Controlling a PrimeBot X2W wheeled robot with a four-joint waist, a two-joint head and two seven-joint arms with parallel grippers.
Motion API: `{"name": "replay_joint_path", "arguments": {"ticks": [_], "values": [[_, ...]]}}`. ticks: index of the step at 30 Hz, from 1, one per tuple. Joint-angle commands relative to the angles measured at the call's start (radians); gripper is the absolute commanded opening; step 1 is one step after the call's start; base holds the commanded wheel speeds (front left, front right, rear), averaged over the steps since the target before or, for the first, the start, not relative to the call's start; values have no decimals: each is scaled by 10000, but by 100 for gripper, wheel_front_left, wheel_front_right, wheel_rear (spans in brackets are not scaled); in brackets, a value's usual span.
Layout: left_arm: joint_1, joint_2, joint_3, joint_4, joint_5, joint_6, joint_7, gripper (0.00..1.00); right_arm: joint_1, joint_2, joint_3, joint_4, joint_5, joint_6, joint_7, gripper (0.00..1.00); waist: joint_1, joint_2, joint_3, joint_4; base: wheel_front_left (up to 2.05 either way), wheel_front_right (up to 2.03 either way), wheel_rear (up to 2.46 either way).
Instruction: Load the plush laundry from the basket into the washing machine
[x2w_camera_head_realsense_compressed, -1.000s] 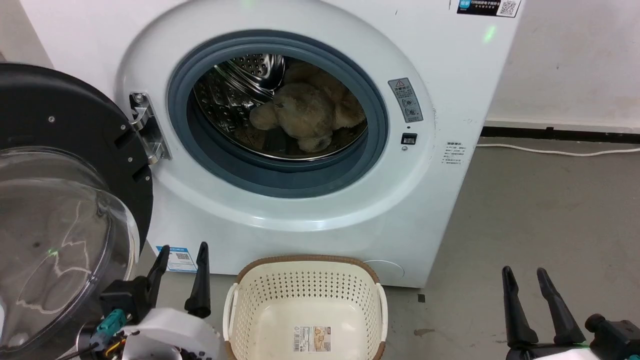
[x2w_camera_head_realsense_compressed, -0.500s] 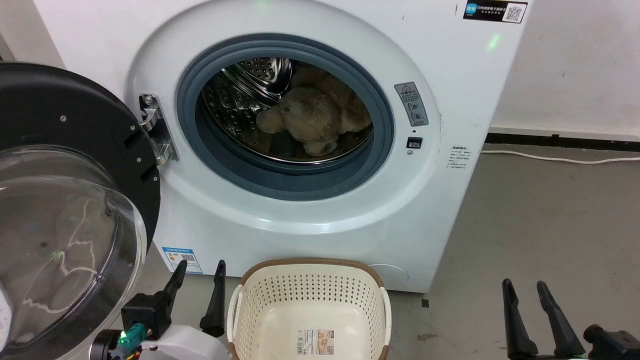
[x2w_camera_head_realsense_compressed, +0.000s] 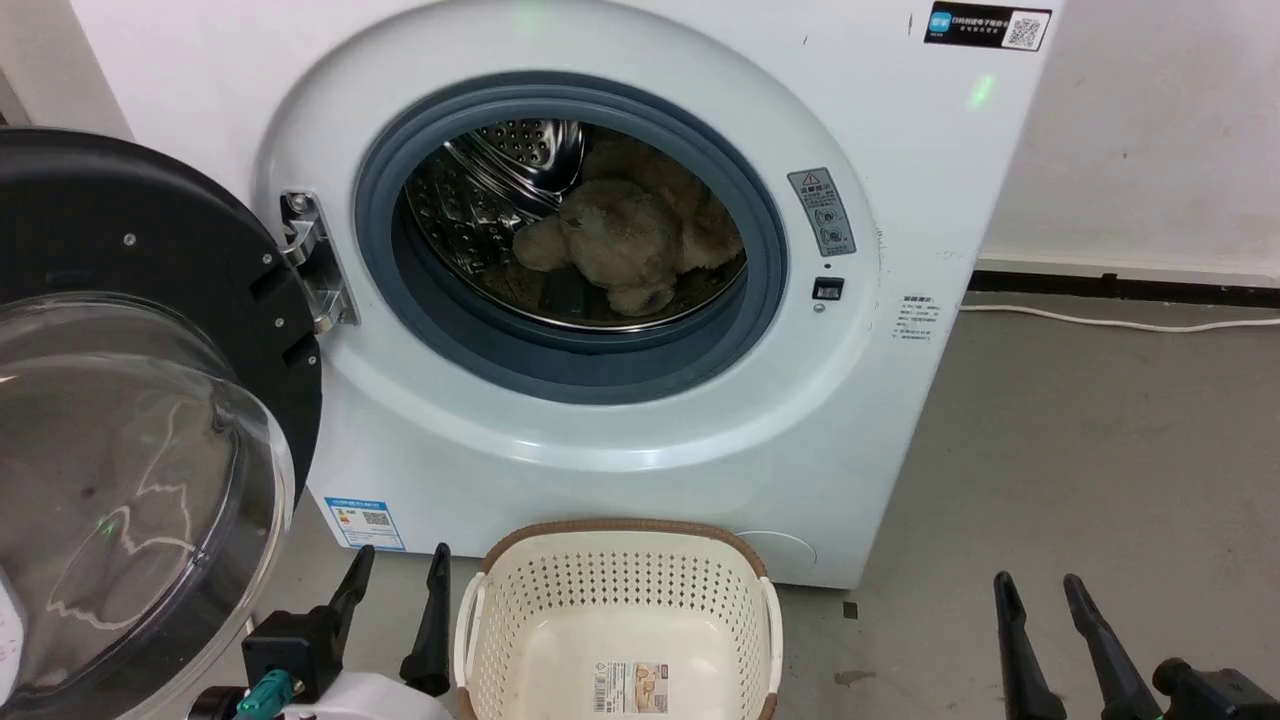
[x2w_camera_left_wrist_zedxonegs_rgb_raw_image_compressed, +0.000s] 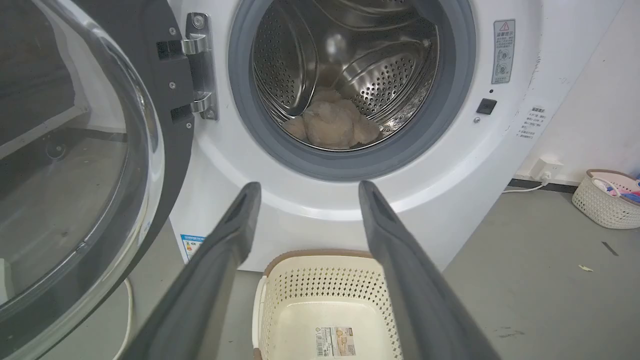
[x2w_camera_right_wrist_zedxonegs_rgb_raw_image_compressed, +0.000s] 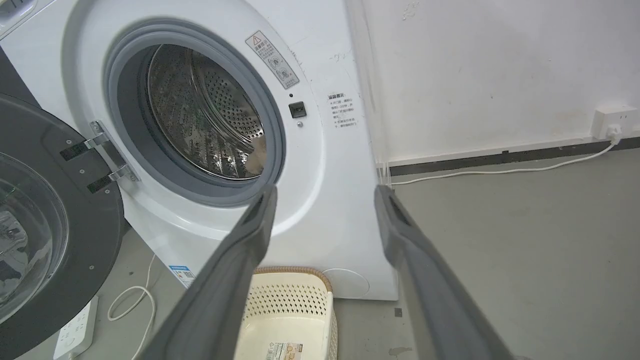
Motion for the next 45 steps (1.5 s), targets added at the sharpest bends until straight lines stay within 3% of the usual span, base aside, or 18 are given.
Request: {"name": "replay_joint_path", "arguments": {"ticks": [1, 18, 19, 45], "values": [[99, 10, 6, 23, 1, 53, -97, 100, 160, -6, 17, 31, -27, 8, -83, 100, 0, 0, 1, 3, 0, 0, 0], [-15, 66, -55, 70, -84, 97, -152, 100, 125, -6, 89, 53, 9, 8, -86, 100, 0, 0, -11, -38, 0, 0, 0], [-4, 35, -50, 61, -79, 98, -86, 0, 8, 0, 92, 40, 2, 0, -2, 0, 0, -1, -12, -38, 0, 0, 0], [-6, -407, 502, -138, 736, -195, 285, 0, -237, -1, 92, -132, -543, 1, 461, 0, 0, 0, 82, -83, 0, 0, 0]]}}
